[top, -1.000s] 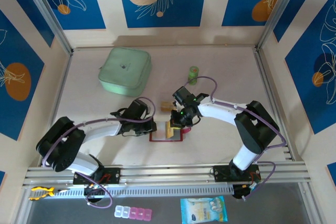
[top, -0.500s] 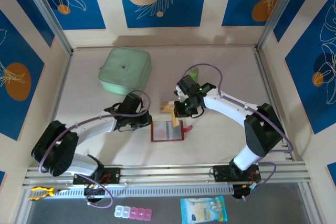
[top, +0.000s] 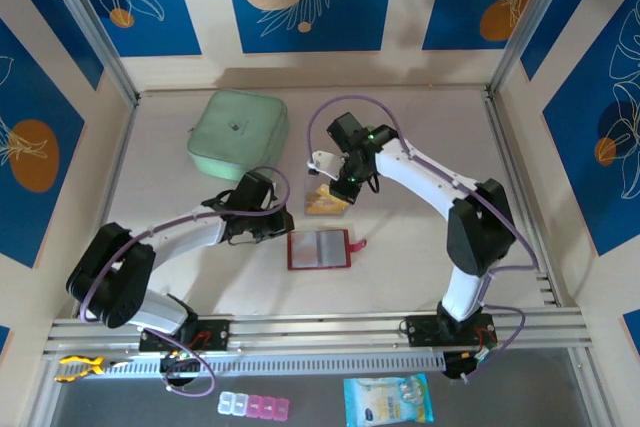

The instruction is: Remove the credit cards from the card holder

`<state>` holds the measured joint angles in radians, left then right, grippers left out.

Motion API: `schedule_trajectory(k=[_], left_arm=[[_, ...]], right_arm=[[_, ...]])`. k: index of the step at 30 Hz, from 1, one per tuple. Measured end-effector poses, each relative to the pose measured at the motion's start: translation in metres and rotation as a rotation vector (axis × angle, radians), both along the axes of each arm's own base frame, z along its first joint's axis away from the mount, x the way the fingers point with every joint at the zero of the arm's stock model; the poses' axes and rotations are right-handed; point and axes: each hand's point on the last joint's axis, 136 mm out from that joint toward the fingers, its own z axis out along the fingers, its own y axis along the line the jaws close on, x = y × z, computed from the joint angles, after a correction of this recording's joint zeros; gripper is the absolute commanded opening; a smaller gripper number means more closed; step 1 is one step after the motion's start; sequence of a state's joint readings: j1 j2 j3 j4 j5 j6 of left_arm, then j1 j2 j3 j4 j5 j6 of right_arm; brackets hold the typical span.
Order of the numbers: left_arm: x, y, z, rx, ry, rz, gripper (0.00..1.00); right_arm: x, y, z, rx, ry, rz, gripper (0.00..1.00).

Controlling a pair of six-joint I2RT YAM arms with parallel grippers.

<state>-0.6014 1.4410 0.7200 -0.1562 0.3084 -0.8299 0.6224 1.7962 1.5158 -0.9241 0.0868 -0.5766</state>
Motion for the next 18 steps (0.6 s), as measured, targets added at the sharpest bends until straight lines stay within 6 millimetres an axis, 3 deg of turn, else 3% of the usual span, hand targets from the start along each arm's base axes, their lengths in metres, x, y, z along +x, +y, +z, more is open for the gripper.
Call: schedule_trajectory(k=[10,18], left_arm=[[-0.009,0.005,-0.002,-0.013,-0.002,0.004,0.08],[-0.008,0.004,0.003,-0.028,-0.02,0.002,0.09]], right_arm=[[0.024,0.017,0.0,-0.072,-0.002,0.246,0.0],[0.02,0.015,-0.015,-0.109,0.058,0.292,0.0]])
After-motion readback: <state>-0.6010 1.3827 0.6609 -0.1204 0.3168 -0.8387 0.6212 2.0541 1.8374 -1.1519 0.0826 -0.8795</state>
